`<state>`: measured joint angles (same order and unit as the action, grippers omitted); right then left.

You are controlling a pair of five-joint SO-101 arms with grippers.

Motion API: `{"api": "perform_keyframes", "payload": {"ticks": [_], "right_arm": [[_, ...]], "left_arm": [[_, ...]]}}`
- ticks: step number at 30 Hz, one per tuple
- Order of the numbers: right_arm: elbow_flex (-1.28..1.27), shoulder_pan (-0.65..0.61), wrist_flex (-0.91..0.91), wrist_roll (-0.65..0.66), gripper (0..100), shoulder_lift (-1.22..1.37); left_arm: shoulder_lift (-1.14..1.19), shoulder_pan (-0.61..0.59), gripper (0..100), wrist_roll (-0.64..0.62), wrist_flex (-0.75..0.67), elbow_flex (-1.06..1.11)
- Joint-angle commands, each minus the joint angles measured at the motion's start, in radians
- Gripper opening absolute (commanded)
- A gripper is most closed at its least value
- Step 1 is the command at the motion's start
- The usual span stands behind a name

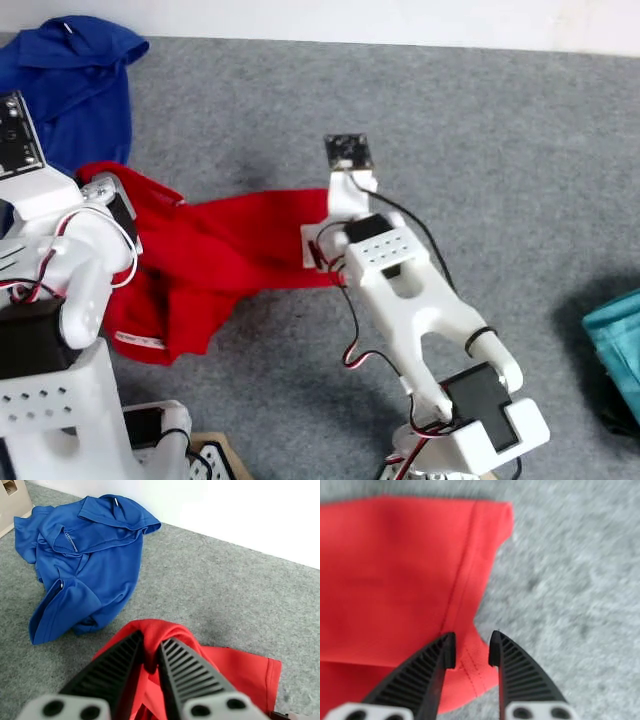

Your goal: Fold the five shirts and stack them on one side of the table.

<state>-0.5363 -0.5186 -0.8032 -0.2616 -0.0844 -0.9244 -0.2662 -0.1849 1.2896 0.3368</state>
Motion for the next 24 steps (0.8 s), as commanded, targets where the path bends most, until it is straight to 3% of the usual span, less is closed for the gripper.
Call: {"api": "perform_keyframes", "payload": {"ticks": [1, 11, 17, 21, 24], "right_arm": [[0.048, -0.022, -0.021, -0.017, 12.6, -0.056], [0.048, -0.156, -0.027, -0.021, 12.6, -0.047], [0.047, -0.139, 0.025, -0.018, 12.1, -0.042], [0.047, -0.114, 0.084, -0.012, 1.1, -0.042], [0.048, -0.062, 0.125, -0.012, 1.1, -0.042]], "left_arm": [[-0.013, -0.012, 1, -0.008, -0.044, 0.015], [-0.013, -0.012, 1, -0.008, -0.121, 0.111], [-0.013, -0.013, 1, -0.008, -0.117, 0.111], [-0.013, -0.013, 1, -0.008, -0.114, 0.111], [-0.013, -0.013, 1, -0.008, -0.114, 0.111]]}}
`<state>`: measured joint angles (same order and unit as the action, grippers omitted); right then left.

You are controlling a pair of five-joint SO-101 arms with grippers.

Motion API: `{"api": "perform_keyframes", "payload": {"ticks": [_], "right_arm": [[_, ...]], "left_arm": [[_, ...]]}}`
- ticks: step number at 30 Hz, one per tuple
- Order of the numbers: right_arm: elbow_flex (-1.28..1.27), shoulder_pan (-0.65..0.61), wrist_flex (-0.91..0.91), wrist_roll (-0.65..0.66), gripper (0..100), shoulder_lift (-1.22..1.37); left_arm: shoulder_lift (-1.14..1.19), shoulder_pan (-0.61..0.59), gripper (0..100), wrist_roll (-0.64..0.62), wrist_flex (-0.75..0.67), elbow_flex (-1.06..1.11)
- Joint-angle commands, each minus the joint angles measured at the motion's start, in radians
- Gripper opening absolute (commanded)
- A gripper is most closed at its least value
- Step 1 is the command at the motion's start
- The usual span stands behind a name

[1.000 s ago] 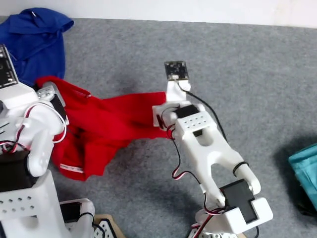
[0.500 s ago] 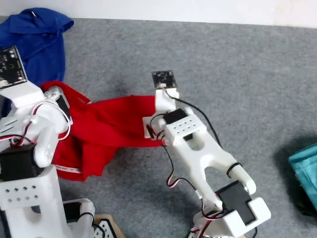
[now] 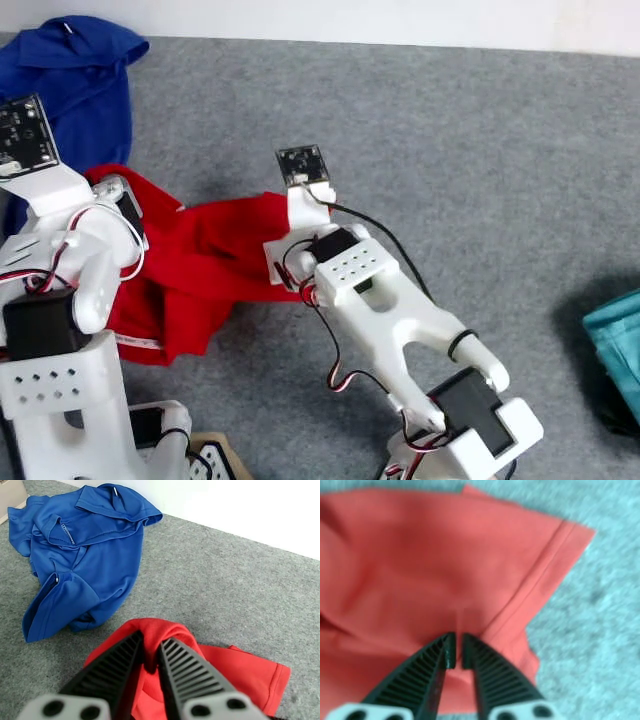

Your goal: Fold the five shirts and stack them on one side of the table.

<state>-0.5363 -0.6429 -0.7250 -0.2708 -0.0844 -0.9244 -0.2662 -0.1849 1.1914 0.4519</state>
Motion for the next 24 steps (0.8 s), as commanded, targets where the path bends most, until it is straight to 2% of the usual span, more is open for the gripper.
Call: {"api": "perform_keyframes", "payload": {"ticks": [1, 6, 10, 13, 18, 24], "right_arm": [[0.048, 0.082, 0.067, -0.003, 0.7, -0.042], [0.047, 0.154, 0.082, 0.006, 0.6, -0.054], [0.051, 0.068, -0.148, 0.075, 0.6, -0.099], [-0.005, -0.008, -0.199, 0.101, 5.1, -0.231], [-0.259, -0.094, -0.068, 0.107, 24.2, -0.435], [-0.389, -0.094, 0.096, 0.146, 19.3, -0.456]], "left_arm": [[-0.013, -0.013, 1, -0.008, -0.015, -0.004], [-0.013, -0.013, 1, -0.008, -0.015, -0.004], [-0.013, -0.013, 1, -0.008, -0.014, -0.004], [-0.013, -0.024, 1, -0.008, -0.014, -0.004], [-0.013, -0.085, 1, -0.011, -0.014, -0.004], [-0.013, -0.116, 1, -0.008, -0.014, -0.002]]}}
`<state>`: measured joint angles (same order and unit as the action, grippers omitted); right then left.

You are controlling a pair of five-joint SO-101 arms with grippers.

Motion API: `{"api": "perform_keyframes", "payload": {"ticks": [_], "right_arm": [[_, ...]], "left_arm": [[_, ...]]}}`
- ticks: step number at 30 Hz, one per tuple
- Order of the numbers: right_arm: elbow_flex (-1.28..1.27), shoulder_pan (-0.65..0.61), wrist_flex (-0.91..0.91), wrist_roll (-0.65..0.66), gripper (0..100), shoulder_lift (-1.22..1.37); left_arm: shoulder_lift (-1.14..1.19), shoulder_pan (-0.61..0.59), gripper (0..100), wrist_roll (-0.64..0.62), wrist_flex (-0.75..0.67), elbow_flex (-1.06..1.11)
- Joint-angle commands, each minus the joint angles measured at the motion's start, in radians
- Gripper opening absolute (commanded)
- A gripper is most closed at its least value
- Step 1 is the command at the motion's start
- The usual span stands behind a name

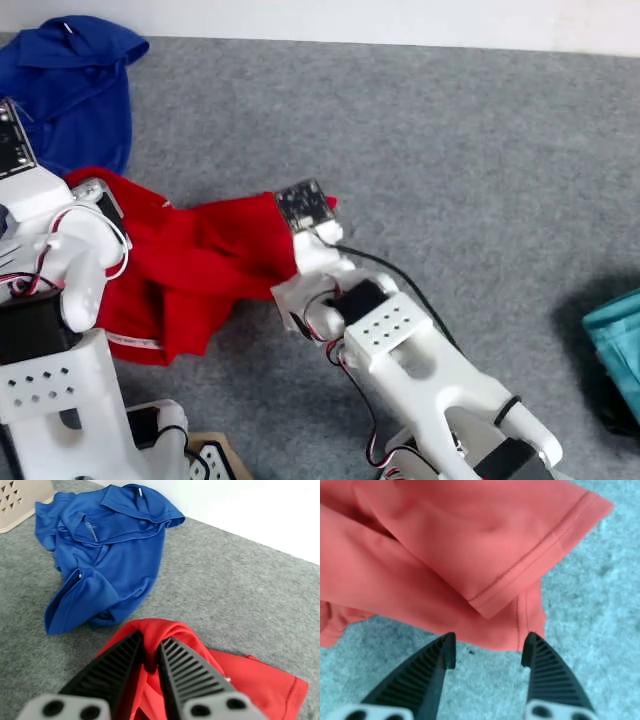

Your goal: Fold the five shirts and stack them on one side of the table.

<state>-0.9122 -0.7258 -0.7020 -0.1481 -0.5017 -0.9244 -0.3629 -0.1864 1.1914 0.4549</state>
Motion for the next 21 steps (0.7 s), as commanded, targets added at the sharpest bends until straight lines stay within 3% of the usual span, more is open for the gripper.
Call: {"api": "perform_keyframes", "payload": {"ticks": [1, 8, 21], "right_arm": [[-0.022, -0.012, 0.093, 0.021, 17.9, -0.039], [-0.025, 0.005, 0.168, 0.021, 15.6, 0.022], [0.193, 0.074, 0.17, 0.023, 15.2, 0.308]], "left_arm": [[-0.013, -0.019, 1, -0.006, -0.014, -0.005], [-0.013, -0.013, 1, -0.006, -0.02, 0.042], [-0.013, -0.013, 1, -0.006, -0.015, 0.061]]}}
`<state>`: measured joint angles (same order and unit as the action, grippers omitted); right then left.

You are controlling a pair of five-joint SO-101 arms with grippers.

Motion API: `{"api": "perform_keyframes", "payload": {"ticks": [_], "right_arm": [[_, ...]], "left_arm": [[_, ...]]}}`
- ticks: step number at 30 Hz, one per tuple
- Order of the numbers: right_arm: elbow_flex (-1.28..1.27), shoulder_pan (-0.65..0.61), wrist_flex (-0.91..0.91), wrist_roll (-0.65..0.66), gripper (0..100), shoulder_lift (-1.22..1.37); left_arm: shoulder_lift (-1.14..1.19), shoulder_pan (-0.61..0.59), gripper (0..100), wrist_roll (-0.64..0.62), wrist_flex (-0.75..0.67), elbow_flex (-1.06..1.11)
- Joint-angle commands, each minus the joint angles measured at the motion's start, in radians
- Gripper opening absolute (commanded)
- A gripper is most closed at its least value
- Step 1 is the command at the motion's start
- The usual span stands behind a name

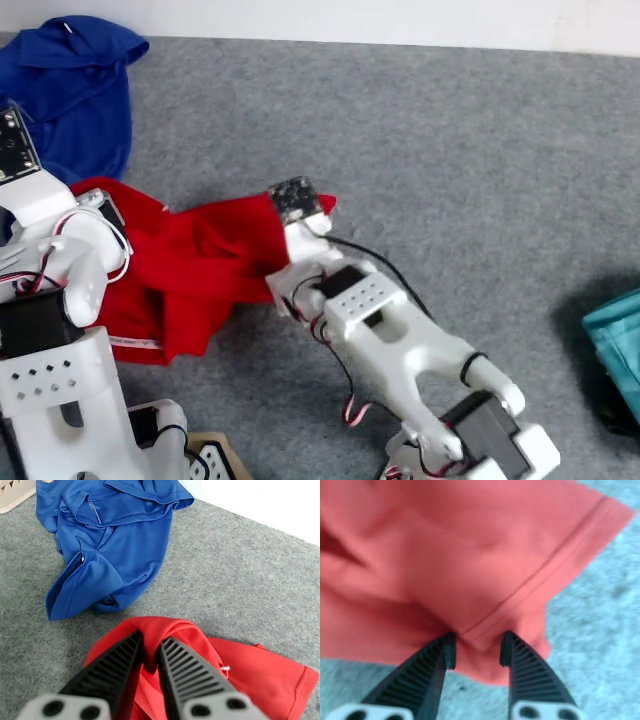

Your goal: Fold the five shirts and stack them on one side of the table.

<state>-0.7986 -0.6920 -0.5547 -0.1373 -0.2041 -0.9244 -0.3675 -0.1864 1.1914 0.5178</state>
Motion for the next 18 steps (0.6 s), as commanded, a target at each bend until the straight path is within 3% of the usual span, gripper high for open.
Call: {"api": "perform_keyframes", "payload": {"ticks": [1, 5, 10, 18], "right_arm": [[0.096, 0.05, 0.022, 0.012, 15.2, 0.024], [0.151, 0.101, 0.064, 0.014, 13.5, 0.102], [0.24, 0.157, 0.084, 0.092, 0.2, 0.208], [0.265, 0.231, 0.082, 0.089, 0.8, 0.127]], "left_arm": [[-0.013, -0.008, 1, -0.006, -0.015, -0.001], [-0.015, -0.008, 1, -0.006, -0.017, 0.027], [-0.015, -0.008, 1, -0.006, -0.015, 0.039], [-0.015, -0.008, 1, -0.008, -0.014, 0.047]]}}
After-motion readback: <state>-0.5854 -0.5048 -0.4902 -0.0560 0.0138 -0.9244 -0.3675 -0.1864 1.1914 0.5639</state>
